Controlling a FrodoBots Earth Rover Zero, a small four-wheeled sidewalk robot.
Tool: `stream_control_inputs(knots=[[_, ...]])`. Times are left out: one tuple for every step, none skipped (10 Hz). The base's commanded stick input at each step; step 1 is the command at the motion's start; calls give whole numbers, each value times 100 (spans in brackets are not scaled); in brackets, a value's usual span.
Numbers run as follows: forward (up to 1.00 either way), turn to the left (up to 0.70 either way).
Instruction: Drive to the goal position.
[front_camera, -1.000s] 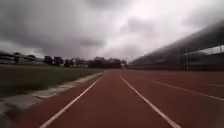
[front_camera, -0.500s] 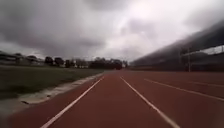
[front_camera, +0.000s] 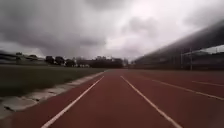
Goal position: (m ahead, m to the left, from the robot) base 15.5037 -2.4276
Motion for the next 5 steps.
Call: stream_control_inputs(knots=[[70,0],[70,0],[70,0],[70,0],[70,3]])
